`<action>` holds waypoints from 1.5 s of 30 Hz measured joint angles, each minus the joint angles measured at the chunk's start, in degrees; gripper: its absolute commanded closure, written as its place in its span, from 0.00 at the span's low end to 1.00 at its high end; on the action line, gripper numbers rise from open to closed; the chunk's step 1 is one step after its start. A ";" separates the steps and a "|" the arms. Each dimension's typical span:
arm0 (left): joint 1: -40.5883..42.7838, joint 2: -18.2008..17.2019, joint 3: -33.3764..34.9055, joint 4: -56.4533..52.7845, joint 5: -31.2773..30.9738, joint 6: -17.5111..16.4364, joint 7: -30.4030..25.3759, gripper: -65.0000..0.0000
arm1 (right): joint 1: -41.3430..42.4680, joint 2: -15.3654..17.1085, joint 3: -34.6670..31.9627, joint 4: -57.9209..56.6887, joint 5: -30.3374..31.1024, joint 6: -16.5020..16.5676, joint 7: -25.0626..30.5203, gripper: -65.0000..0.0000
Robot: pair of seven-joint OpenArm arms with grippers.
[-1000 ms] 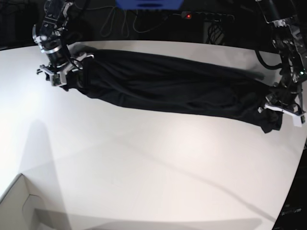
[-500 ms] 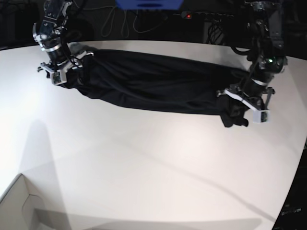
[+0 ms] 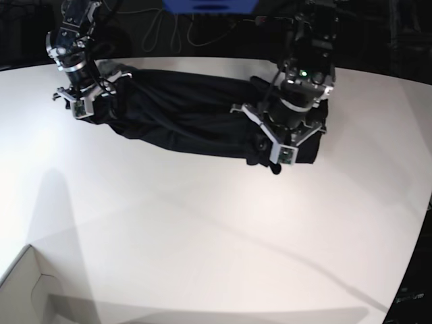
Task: Layout the t-shirt on the table in an organized manner, then fold the t-shirt properly
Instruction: 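Fold the strip end with the left gripper toward the right gripper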
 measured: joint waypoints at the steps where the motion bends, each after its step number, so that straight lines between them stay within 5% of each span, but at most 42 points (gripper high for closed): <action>1: -0.09 0.52 0.63 0.00 1.36 0.00 0.02 1.00 | 0.00 -0.02 0.00 0.00 0.04 0.00 0.00 0.50; 7: -0.11 2.64 4.07 -0.07 7.91 0.00 0.00 1.00 | 0.00 -0.02 -0.02 0.00 0.09 0.00 -0.02 0.50; 20: -0.09 2.47 7.10 -0.46 8.11 0.00 0.20 1.00 | 0.02 0.00 -0.02 0.00 0.09 0.00 -0.02 0.50; 32: 0.24 2.34 8.70 -0.42 7.87 -0.13 0.00 0.65 | 0.13 -0.02 -0.13 0.00 0.07 0.00 -0.04 0.50; 41: 0.59 2.36 11.54 3.91 7.63 -0.59 0.02 0.64 | 0.15 -0.02 -0.13 0.00 0.07 0.00 -0.07 0.50; 45: 1.18 2.29 5.92 5.51 7.26 -0.87 -0.24 0.64 | 0.31 0.00 -0.13 0.00 0.07 0.00 -0.07 0.50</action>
